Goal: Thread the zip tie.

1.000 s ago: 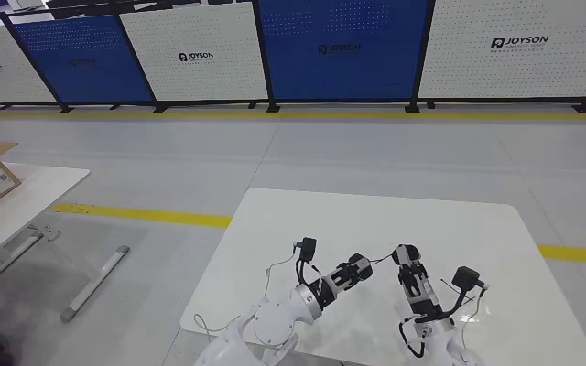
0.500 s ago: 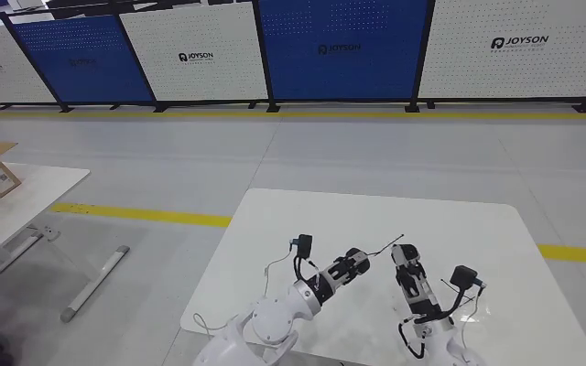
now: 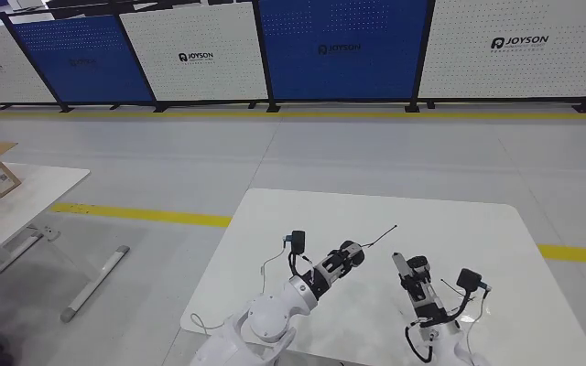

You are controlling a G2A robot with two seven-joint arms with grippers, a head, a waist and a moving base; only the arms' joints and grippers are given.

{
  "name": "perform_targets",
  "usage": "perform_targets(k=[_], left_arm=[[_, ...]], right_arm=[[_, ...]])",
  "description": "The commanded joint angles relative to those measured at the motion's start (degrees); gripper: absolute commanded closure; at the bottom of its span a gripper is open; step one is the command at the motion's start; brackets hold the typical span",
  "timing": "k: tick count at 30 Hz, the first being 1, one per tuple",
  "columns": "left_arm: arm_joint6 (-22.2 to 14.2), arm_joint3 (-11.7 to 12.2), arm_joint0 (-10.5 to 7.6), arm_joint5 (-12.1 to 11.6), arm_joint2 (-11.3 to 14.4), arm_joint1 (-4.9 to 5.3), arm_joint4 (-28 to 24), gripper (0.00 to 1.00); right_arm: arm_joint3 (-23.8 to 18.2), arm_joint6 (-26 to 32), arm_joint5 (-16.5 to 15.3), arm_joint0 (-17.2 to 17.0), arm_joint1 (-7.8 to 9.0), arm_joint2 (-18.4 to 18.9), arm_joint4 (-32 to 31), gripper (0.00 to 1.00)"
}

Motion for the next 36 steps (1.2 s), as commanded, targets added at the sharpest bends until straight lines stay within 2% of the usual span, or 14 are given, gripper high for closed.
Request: perform_targets(k=[1, 2, 6, 9, 17, 20, 25, 30, 36], left_arm=[[0.12, -0.28, 0.08, -0.34, -0.01, -0.05, -0.36, 1.0], [0.26, -0.51, 0.23, -0.84, -0.09, -0.06, -0.49, 1.0], [-1.25, -1.74, 1.31, -2.14, -1.05, 0.09, -2.54, 1.0], [-2.79, -2.59, 1.87, -2.38, -1.43, 0.19, -3.91, 1.0], [-2.73, -2.63, 1.95, -2.5, -1.56, 0.19, -4.07, 1.0], [-1.92, -2.2, 1.77, -1.8, -1.24, 0.08, -3.86, 1.0], [-1.69, -1.63, 1.23, -1.03, -0.6, -0.07, -3.45, 1.0], [-1.46, -1.35, 1.02, -0.95, -0.46, -0.18, -3.62, 1.0], [-1.43, -1.06, 1.16, -1.68, -0.83, -0.22, -4.12, 1.0]], right_arm=[[0.22, -0.35, 0.94, 0.42, -0.01, -0.2, -3.89, 0.0], [0.57, -0.47, 0.95, 0.6, -0.07, -0.33, -4.05, 0.0], [3.15, 1.38, 1.08, 2.5, 0.1, -0.91, -12.31, 0.0], [4.6, 2.58, 3.51, 3.53, 0.09, -1.95, -18.41, 0.0], [4.83, 2.35, 4.16, 3.77, 0.0, -2.27, -19.02, 0.0], [5.04, 3.47, 2.52, 3.88, 0.14, -2.32, -20.65, 0.0], [4.85, 3.88, 2.05, 3.68, 0.31, -2.33, -24.04, 0.0], [3.32, 7.11, 1.03, 2.96, 0.61, -0.62, -21.0, 0.0], [3.32, 7.11, 1.03, 2.96, 0.61, -0.62, -21.0, 0.0]])
